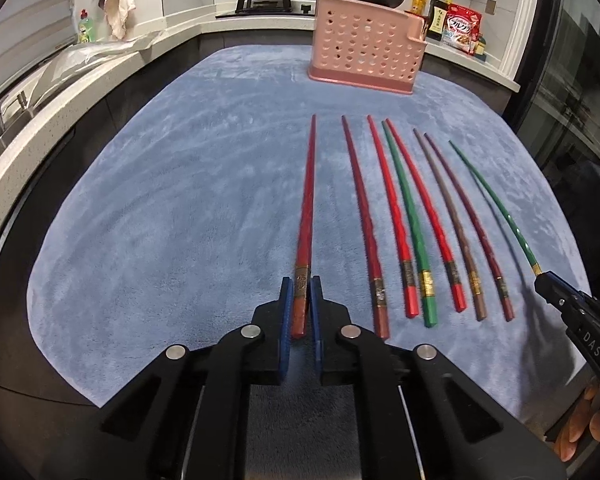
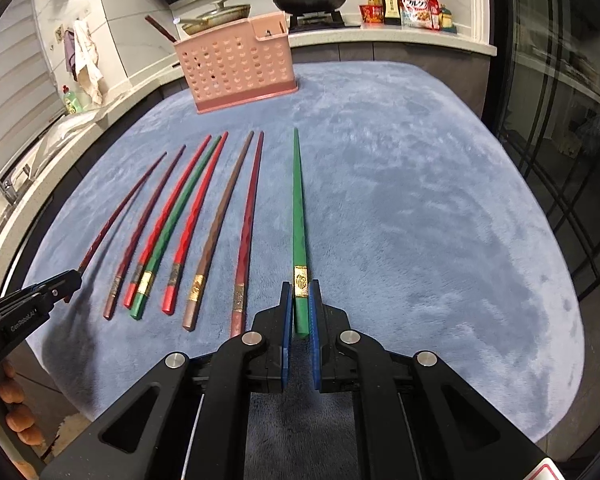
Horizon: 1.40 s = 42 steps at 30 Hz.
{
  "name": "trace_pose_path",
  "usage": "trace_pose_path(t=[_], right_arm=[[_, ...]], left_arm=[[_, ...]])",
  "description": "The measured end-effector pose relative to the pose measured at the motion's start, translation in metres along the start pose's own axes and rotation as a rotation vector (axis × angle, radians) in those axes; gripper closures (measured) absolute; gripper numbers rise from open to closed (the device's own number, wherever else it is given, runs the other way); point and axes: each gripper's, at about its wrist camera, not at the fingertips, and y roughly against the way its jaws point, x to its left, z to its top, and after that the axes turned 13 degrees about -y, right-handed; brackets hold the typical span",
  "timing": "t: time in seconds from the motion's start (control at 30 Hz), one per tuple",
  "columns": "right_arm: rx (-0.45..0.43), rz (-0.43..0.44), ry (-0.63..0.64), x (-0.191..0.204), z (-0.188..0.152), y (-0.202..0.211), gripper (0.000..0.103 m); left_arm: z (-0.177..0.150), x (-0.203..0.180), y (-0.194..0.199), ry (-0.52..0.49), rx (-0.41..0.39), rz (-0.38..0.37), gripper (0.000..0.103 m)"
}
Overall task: Organize utensils
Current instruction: 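Lift the red chopstick with the left tool while the right tool carries the green chopstick to the holder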
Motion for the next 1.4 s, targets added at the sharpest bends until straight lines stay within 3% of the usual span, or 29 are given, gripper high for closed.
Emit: trace_pose_path(t=[0.67,1.13,1.4], right_arm=[[-0.207,0.11,-0.045,0.003,0.07,0.093,0.096],[-0.355,0.169,-0.034,0.022,0.139,0.125,0.096],[-0.392,0.225,-0.048,0.034,0.183,0.123,0.096]], left_arm=[[0.057,0.012,0.094,-0.014,-0.182,-0.031,0.096],[0.145,0.012,0.13,-0.061,-0.347,0.011,0.096],[0.2,0.012,0.137,-0.074,-0.411,-0.005,0.096]])
